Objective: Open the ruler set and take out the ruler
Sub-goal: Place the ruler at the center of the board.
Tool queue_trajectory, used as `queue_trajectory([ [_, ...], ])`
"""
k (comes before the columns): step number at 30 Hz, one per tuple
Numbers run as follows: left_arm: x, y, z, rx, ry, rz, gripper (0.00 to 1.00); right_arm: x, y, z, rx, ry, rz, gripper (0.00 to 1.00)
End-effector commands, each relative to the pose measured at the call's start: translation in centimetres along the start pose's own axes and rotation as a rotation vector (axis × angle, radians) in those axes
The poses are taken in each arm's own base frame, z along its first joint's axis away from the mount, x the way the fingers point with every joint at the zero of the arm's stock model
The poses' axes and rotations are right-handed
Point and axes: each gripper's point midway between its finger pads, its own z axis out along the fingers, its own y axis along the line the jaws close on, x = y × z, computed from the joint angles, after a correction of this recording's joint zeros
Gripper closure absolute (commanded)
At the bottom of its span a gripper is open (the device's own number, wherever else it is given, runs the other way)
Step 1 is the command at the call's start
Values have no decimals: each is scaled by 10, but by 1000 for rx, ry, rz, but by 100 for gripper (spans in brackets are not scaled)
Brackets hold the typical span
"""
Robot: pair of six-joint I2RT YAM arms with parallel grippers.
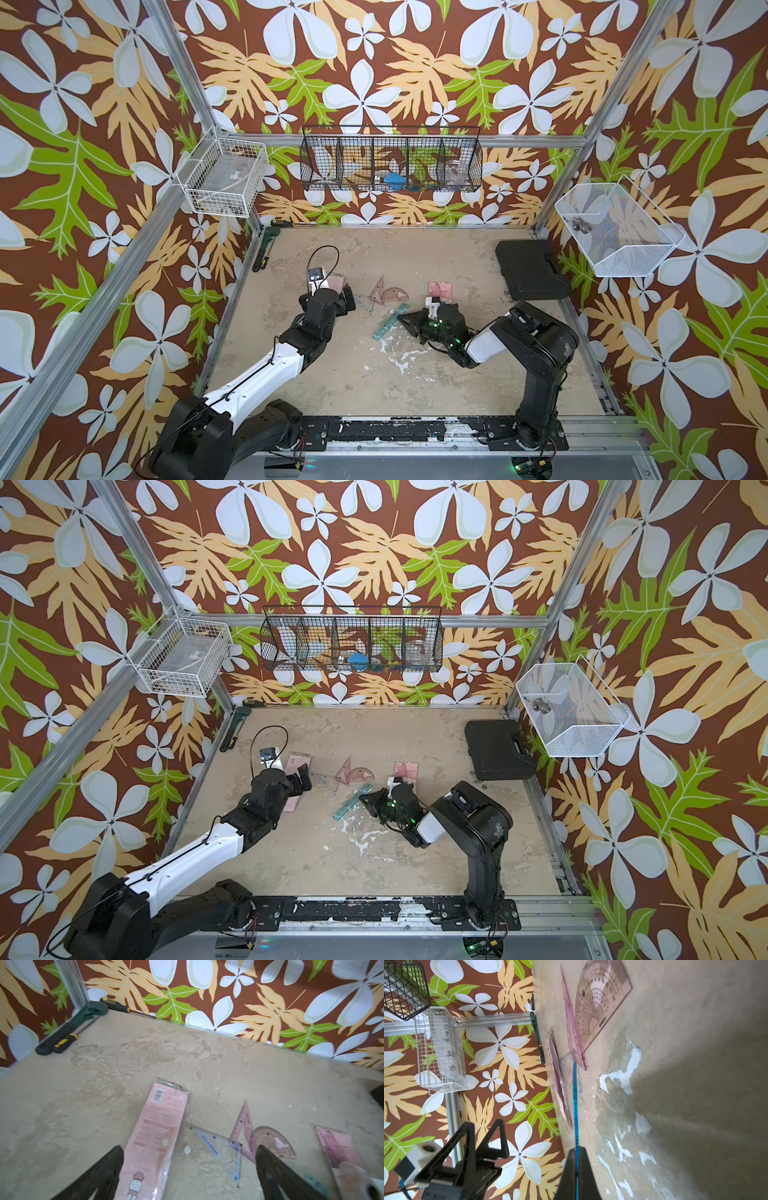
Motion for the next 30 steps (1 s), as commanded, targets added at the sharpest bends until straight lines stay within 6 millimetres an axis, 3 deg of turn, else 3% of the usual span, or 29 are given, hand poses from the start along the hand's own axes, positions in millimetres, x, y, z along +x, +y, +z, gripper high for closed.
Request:
queue_trajectory([
  [1, 15, -5, -7, 56, 61, -67, 0, -7, -1, 4, 4, -66, 53, 100],
  [9, 47, 11, -13, 48, 114, -71, 0, -2, -7, 16, 29, -115, 119, 100],
  [16, 55, 11, -11, 51, 131, -68, 0, 7, -15, 33, 66, -114, 149, 100],
  [20, 52, 11, -13, 54, 121, -66, 0, 11, -14, 37, 70, -115, 149, 87],
  [24, 52, 11, -13, 57, 118, -71, 0, 9, -10, 27, 79, -160, 135, 70],
  [27, 54, 12, -11, 45, 119, -77, 0, 7, 0, 20, 50, -177, 112, 61],
  [30, 51, 9, -8, 49, 120, -94, 1, 4, 22, 7, -12, -184, 37, 60],
])
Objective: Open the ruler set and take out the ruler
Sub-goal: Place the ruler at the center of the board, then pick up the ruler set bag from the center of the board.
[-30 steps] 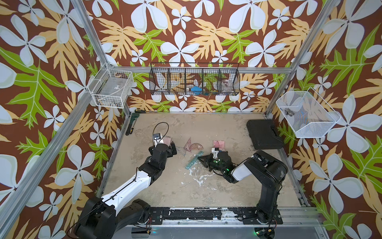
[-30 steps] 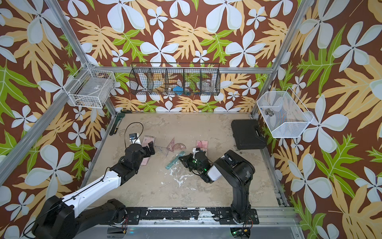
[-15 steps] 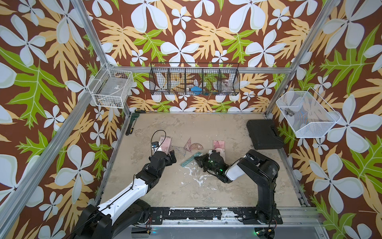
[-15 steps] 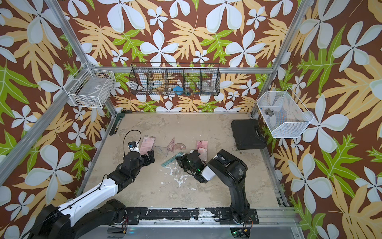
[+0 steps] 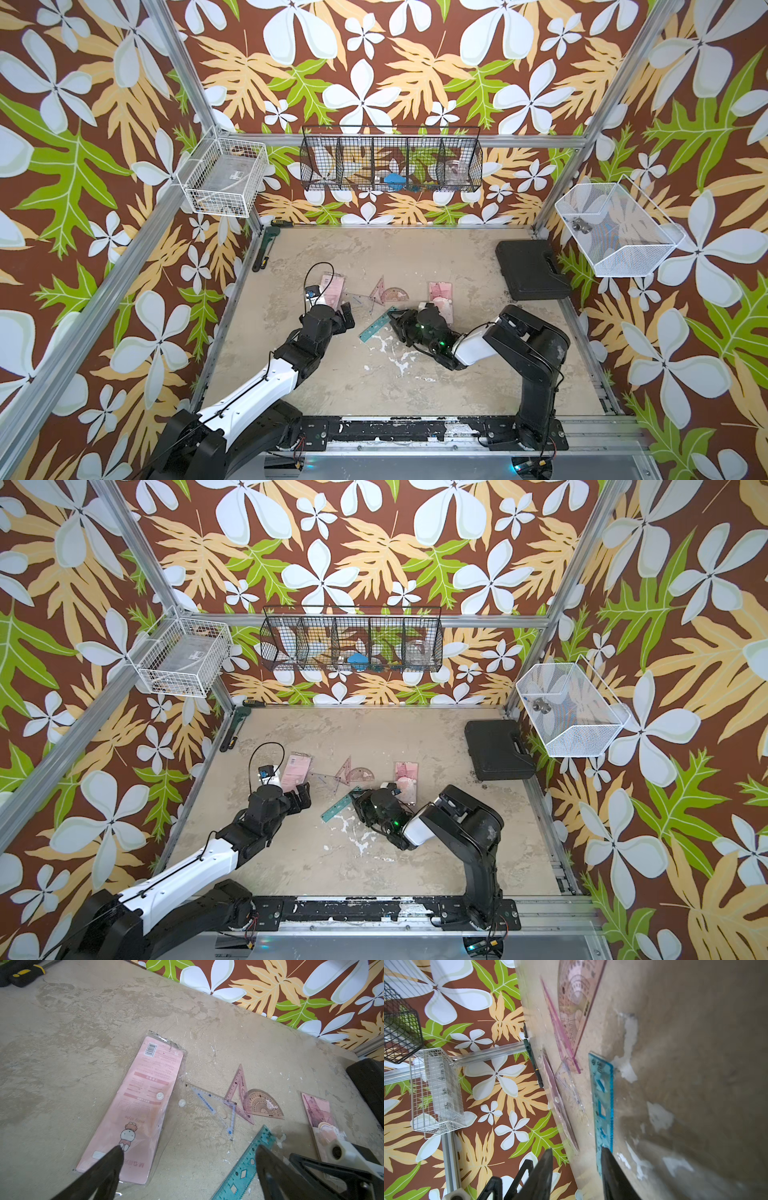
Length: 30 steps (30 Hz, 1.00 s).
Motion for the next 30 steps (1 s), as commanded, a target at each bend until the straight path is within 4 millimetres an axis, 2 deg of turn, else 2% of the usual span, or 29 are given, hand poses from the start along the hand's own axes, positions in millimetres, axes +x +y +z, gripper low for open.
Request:
queue_trajectory([
  [1, -11, -10, 2, 26, -22, -33, 2, -8, 27, -14, -82, -35, -122, 59],
  [4, -25, -32, 4, 85, -27, -27, 6, -22, 51, -33, -123, -20, -336, 58],
  [7, -35, -67, 6, 164, -21, 34, 9, -62, 64, -56, -148, -15, -533, 58],
  [9, -33, -100, 8, 243, -1, 90, 10, -100, 50, -70, -65, -18, -585, 57],
  [12, -11, -155, 14, 396, 94, 164, 19, -147, 32, -92, 46, -13, -647, 55],
  [15, 12, -202, 24, 521, 177, 211, 24, -177, 17, -105, 168, -15, -697, 51],
  [18, 32, -235, 36, 615, 234, 244, 25, -187, 5, -106, 200, 11, -698, 48],
  [21, 52, -252, 53, 662, 287, 262, 25, -181, -7, -99, 205, 78, -681, 48],
  [27, 85, -265, 78, 676, 356, 299, 36, -177, -28, -97, 214, 86, -642, 47],
  [30, 104, -269, 88, 682, 402, 303, 36, -176, -35, -96, 215, 90, -632, 48],
])
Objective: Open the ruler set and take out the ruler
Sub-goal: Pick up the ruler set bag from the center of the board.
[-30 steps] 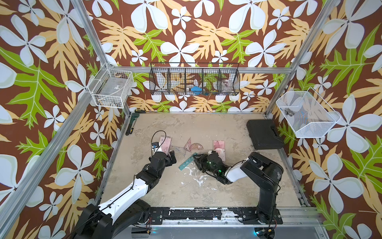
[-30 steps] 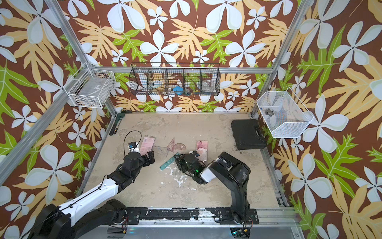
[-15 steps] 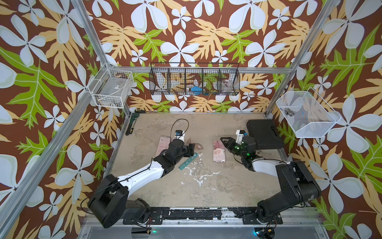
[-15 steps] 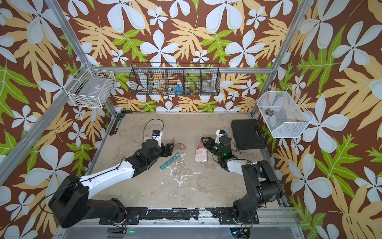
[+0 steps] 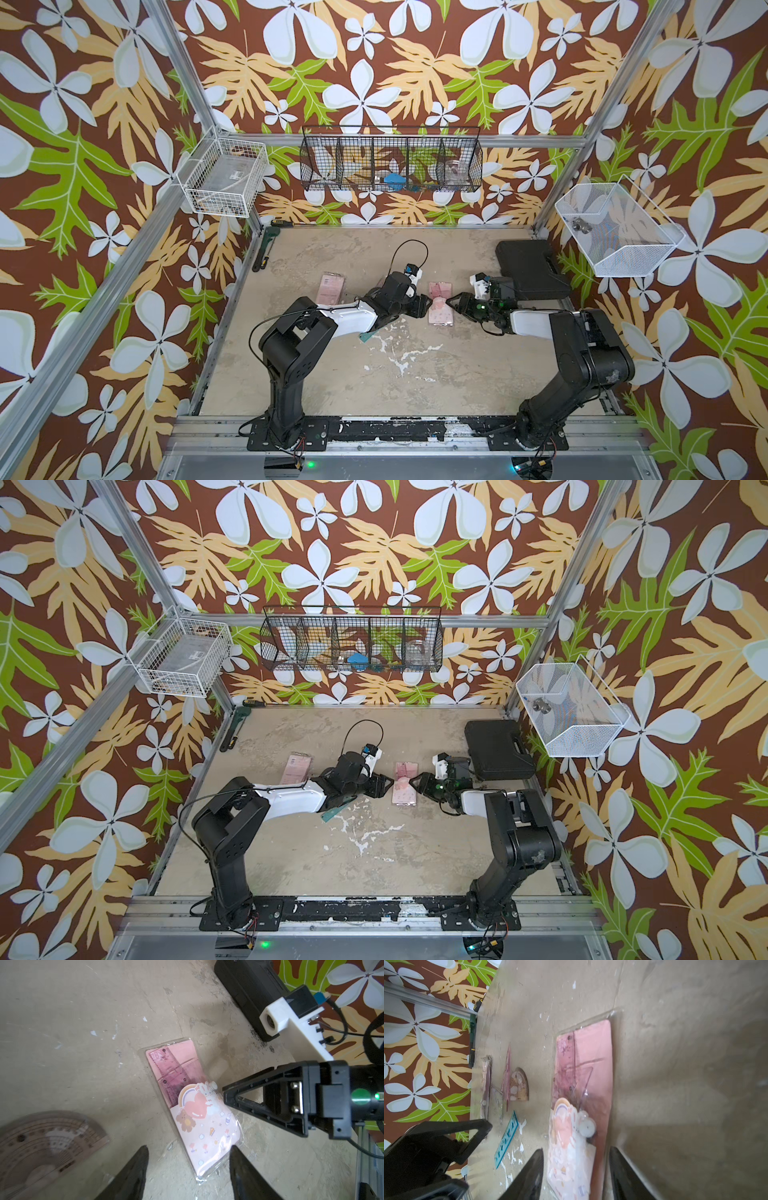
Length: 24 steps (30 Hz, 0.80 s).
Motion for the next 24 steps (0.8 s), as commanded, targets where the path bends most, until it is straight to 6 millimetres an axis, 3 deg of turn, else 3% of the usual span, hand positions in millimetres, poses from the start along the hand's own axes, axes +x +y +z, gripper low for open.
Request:
queue_trajectory([
  [1, 9, -7, 14, 52, 32, 13, 36, 1, 2, 3, -32, -1, -12, 49],
  [7, 29, -2, 33, 46, 75, 13, 40, 9, 0, 11, -60, 14, 16, 59],
  [11, 37, 0, 39, 60, 83, 5, 44, 9, 0, 13, -64, 7, 31, 77],
  [16, 37, 3, 38, 48, 69, 15, 49, 6, 4, 10, -83, -19, 40, 92],
  [20, 22, 6, 22, 1, 18, 23, 49, 0, 18, 3, -127, -47, 31, 96],
  [24, -23, 6, -26, -8, -127, -18, 44, -2, 44, -7, -175, -64, -43, 98],
])
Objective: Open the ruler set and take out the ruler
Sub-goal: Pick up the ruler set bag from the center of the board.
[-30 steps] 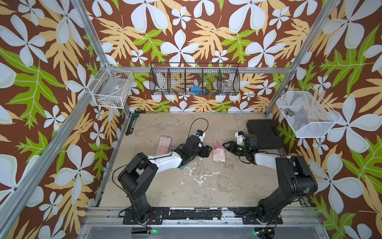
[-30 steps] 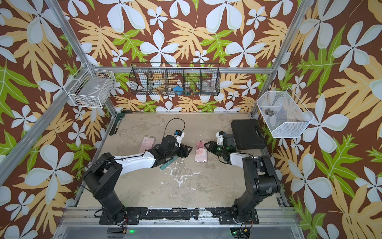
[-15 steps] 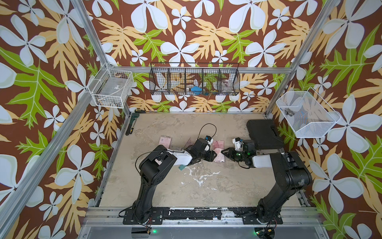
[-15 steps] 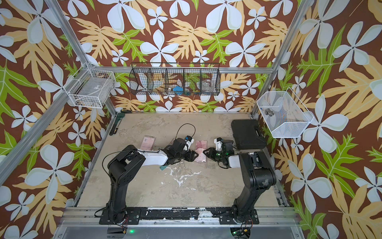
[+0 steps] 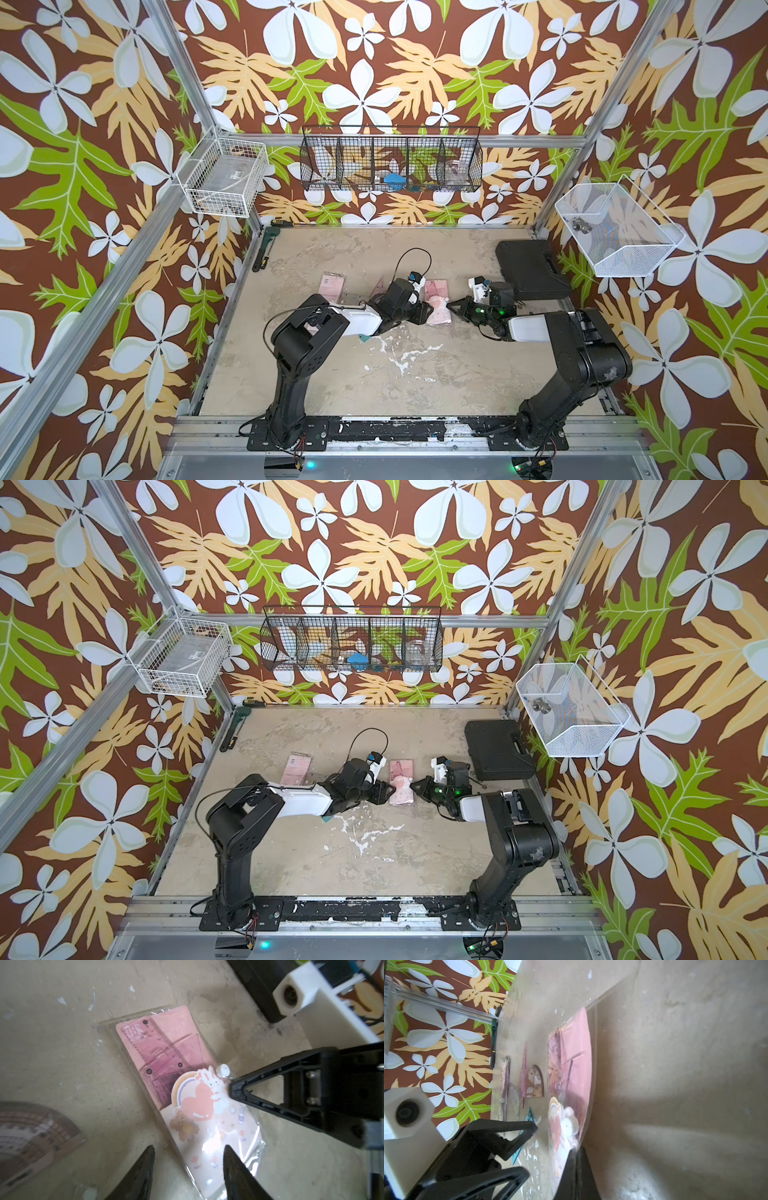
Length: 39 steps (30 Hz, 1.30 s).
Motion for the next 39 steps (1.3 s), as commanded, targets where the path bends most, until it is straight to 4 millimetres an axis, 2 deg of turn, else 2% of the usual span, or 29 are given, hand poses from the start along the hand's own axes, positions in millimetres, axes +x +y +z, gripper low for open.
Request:
queue_trajectory([
  [1, -43, 5, -39, -13, -159, -32, 42, -6, 33, -5, -78, -27, -93, 98],
  [4, -76, 8, -94, 75, -315, -98, 36, 1, 73, -9, -176, -25, -187, 98],
  [7, -87, 9, -148, 203, -454, -154, 29, 9, 119, -19, -304, -52, -288, 99],
  [9, -89, 6, -177, 298, -524, -183, 28, 14, 145, -27, -384, -87, -349, 100],
  [12, -82, -8, -204, 422, -573, -166, 23, 22, 179, -41, -525, -115, -404, 100],
  [15, -71, -18, -209, 490, -551, -153, 22, 33, 207, -53, -641, -124, -436, 100],
  [19, -63, -28, -216, 570, -550, -151, 23, 47, 227, -52, -662, -118, -502, 100],
  [20, -62, -29, -218, 580, -553, -153, 26, 50, 231, -52, -659, -125, -513, 100],
  [22, -63, -32, -220, 596, -558, -146, 34, 51, 234, -51, -647, -138, -517, 100],
  [24, -62, -34, -223, 603, -564, -138, 47, 52, 237, -54, -655, -144, -523, 100],
  [27, -61, -31, -222, 591, -568, -144, 58, 49, 234, -54, -630, -166, -517, 100],
  [30, -60, -32, -219, 596, -555, -147, 59, 48, 231, -51, -608, -170, -511, 100],
  [33, -60, -34, -215, 604, -541, -146, 53, 52, 235, -50, -618, -160, -515, 100],
  [35, -60, -36, -212, 608, -534, -146, 53, 54, 238, -50, -622, -159, -517, 100],
  [37, -60, -39, -210, 614, -531, -140, 58, 56, 239, -50, -626, -161, -517, 100],
  [39, -60, -41, -207, 616, -525, -138, 74, 57, 240, -50, -627, -162, -514, 100],
])
